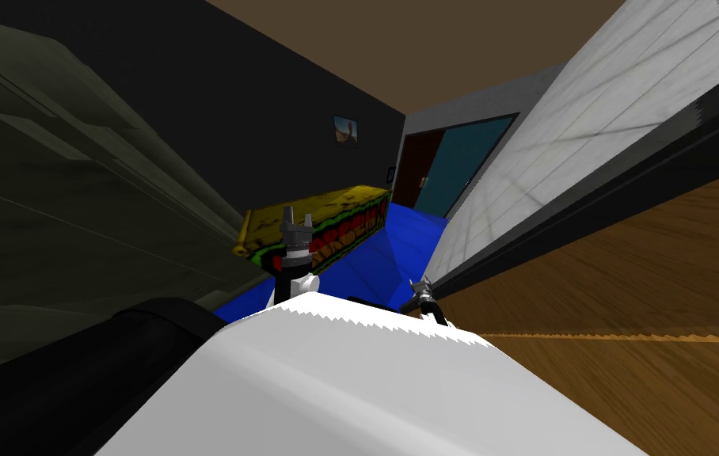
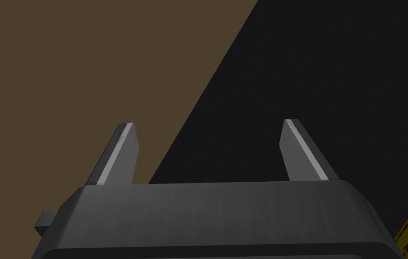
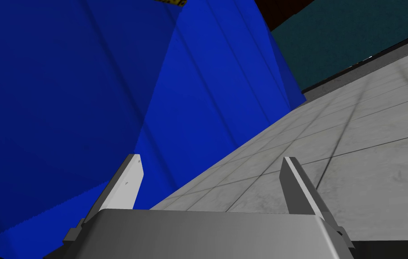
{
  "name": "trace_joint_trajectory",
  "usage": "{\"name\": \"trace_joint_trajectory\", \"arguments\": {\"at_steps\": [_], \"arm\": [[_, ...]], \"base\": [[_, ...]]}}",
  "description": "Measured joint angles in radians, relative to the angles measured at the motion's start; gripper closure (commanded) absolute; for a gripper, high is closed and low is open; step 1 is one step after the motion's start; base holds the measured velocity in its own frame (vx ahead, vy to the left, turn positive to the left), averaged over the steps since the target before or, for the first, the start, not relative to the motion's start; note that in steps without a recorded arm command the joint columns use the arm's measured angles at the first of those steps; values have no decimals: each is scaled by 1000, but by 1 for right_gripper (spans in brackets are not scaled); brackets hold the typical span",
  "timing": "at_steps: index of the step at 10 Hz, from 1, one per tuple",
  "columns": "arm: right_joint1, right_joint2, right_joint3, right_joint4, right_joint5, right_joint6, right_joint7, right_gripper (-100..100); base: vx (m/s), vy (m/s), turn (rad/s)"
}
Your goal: Push the door open
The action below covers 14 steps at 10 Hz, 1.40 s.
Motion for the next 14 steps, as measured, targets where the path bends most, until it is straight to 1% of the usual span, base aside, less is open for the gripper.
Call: {"name": "trace_joint_trajectory", "arguments": {"at_steps": [1, 2, 3, 4, 5, 6, 7, 8, 9, 10, 11, 12, 13, 14], "arm": [[36, 3, 0, -78, 1, 40, 4, -100], [96, 6, 5, -180, 4, 89, 10, -100], [78, 11, 4, -168, 3, 85, 12, -100], [66, 3, 7, -144, 1, 61, 3, -100], [28, 3, 3, -72, 0, 27, -1, -100], [33, 4, 0, -80, 0, 43, 3, -100], [46, -6, 8, -93, 1, 53, -4, -100], [26, -12, 11, -52, -1, 36, -13, -100], [15, -1, 24, -48, -2, 39, -18, -100], [35, 7, 42, -102, -1, 74, -22, -100], [6, 10, 51, -54, -2, 55, -29, -100], [-10, 17, 47, -25, -2, 38, -27, -100], [3, 24, 43, -40, 0, 37, -17, -100], [19, 21, 47, -70, 0, 53, -17, -100]], "base": [[30, -10, 4], [-8, 2, -59], [-17, 20, 14], [-10, 0, 3], [0, -8, 21], [6, -5, 22], [10, 7, 3], [-3, -48, -91], [10, -73, -69], [-14, -51, -25], [-14, -25, 22], [6, -18, 10], [15, 2, 1], [-5, 17, 18]]}}
